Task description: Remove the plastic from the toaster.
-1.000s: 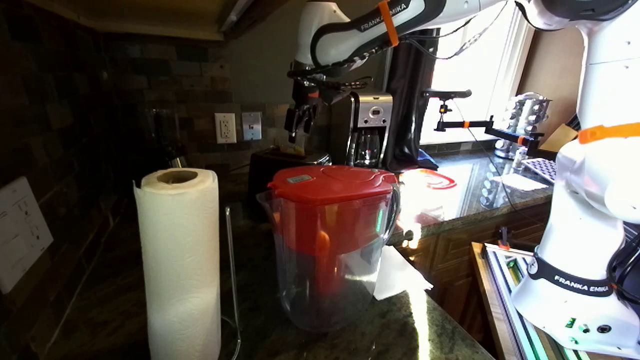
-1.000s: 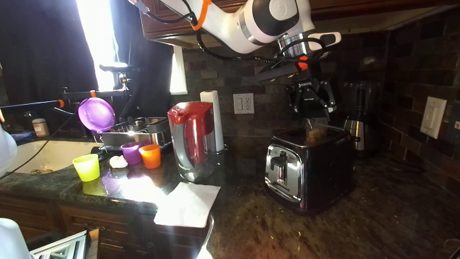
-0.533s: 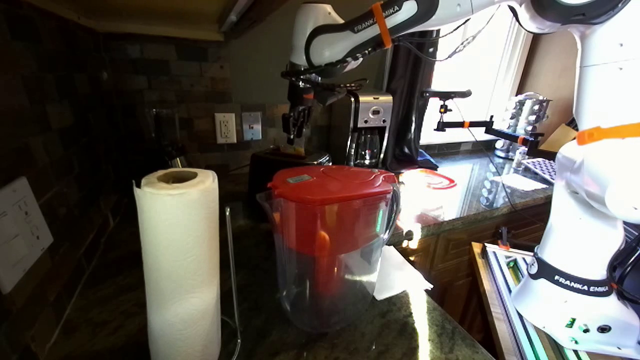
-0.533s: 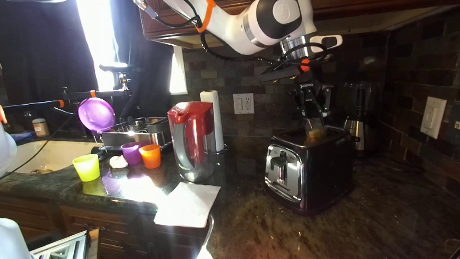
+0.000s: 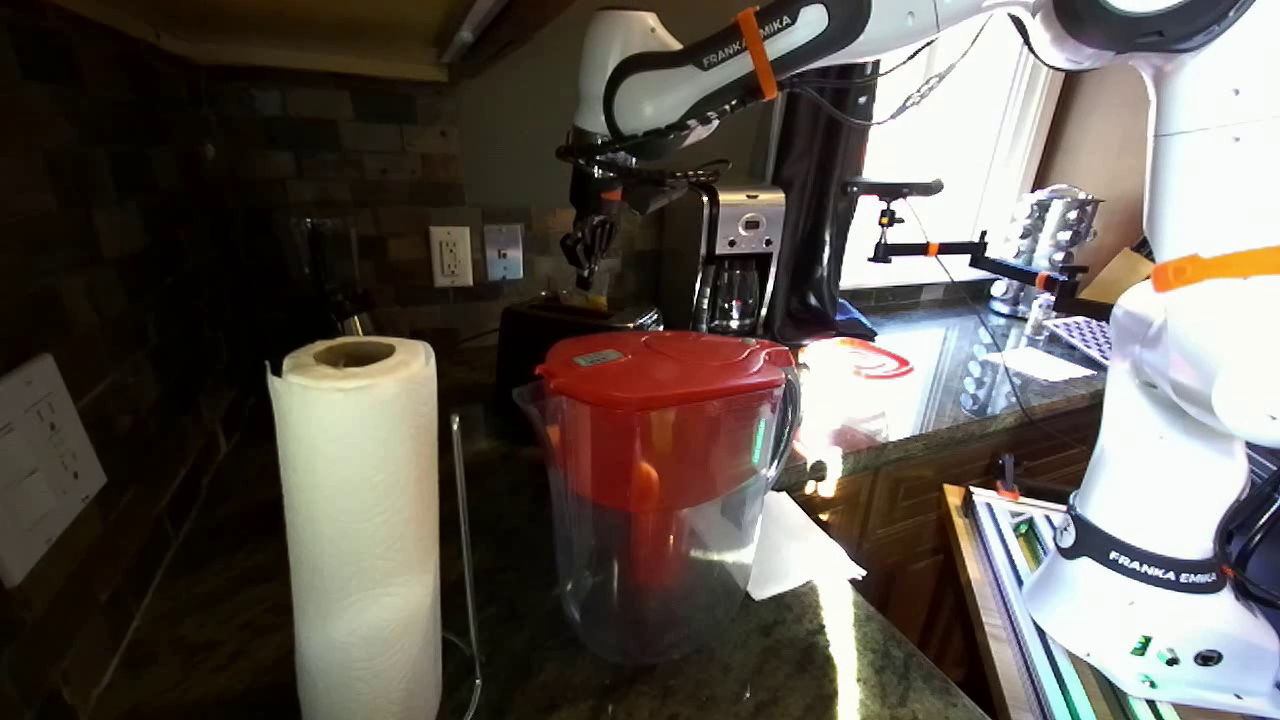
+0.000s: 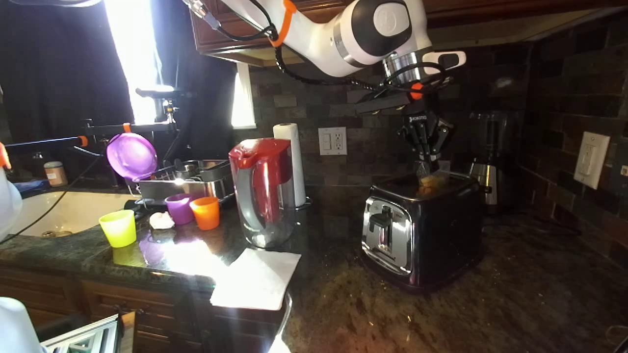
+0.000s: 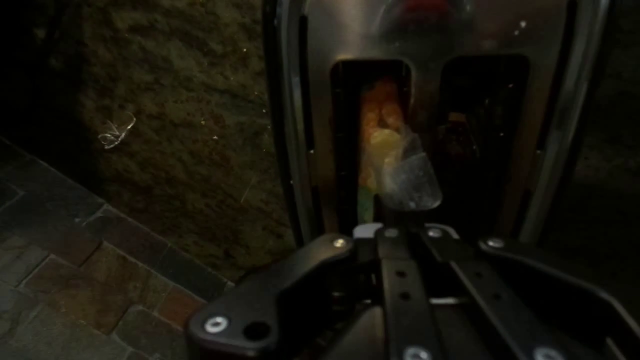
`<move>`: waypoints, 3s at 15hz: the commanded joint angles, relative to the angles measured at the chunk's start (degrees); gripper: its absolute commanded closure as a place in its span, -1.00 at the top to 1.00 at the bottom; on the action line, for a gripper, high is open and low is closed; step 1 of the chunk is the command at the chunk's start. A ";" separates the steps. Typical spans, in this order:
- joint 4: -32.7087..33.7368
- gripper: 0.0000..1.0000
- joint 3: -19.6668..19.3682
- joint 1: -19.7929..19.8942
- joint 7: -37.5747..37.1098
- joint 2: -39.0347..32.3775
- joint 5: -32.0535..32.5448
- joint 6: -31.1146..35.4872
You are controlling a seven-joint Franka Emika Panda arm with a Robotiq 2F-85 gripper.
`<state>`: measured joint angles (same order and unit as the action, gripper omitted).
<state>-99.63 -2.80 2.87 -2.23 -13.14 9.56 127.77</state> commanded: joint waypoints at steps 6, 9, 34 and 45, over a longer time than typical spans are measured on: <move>-1.25 -0.99 -0.14 -1.56 -1.16 3.35 1.63 -0.39; -1.74 -0.99 0.01 -2.22 -1.67 5.97 2.76 -1.04; -9.69 -0.99 3.50 -3.11 -1.53 21.00 4.27 -16.56; -20.30 -0.99 1.82 -1.31 2.86 31.31 5.14 -19.49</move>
<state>-115.62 -0.16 0.77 -1.16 13.94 14.37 108.64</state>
